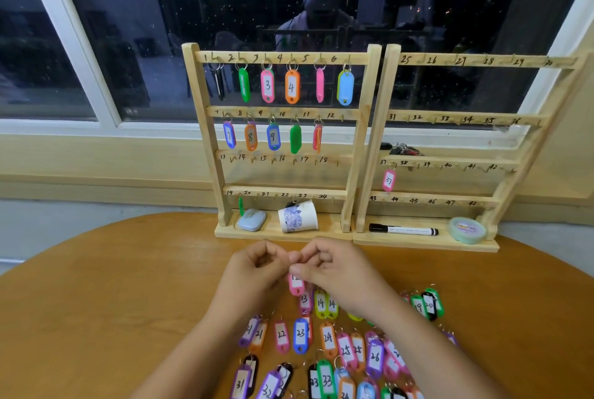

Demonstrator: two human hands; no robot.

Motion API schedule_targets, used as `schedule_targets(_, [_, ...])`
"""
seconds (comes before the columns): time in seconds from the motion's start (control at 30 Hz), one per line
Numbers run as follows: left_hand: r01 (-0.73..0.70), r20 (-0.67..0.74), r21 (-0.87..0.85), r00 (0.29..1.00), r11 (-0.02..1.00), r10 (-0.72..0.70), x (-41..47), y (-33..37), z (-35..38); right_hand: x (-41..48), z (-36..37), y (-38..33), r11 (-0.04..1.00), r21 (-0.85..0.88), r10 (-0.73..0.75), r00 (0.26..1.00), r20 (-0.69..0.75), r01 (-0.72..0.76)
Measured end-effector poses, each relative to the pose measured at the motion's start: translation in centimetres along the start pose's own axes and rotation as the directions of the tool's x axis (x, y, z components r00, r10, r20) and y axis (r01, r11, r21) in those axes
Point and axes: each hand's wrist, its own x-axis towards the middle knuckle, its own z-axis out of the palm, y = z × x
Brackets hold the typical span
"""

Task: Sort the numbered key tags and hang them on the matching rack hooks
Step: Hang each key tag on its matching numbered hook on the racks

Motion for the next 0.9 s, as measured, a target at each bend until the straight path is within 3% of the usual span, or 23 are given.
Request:
schedule_targets(0.1, [0.065,0.067,-0.176,0.996,0.982,-0.054,-0.3,0.4,-0.1,-0.1,-0.5,-0.5,0.995,0.102,-0.001,1.000,-0.018,0.003])
schedule_targets(0.27, [0.065,0.058,-0.307,0.997,0.949,-0.049,-0.3,1.0,0.1,-0.6,-0.7,-1.7,0.997,0.081,-0.007,1.000,-0.019,0.008])
schedule_targets(0.53, [-0.146,-0.072,-0.145,0.988,0.979,0.137,-0.8,1.6,0.3,-1.4,-0.1,-2.6,0.989,0.149,0.009,0.998,0.064,-0.019])
schedule_targets(0.63, [-0.148,-0.077,-0.178,0.988,0.973,0.137,-0.9,1.8,0.6,-1.4,-0.1,-2.8,0.990,0.143,0.008,0.999,0.045,-0.015])
schedule_targets(0.9, [-0.052,-0.004,-0.351,0.999,0.935,0.054,-1.0,1.8,0.9,-1.6,-0.9,-3.5,0.928,0.368,0.034,0.998,0.051,-0.051])
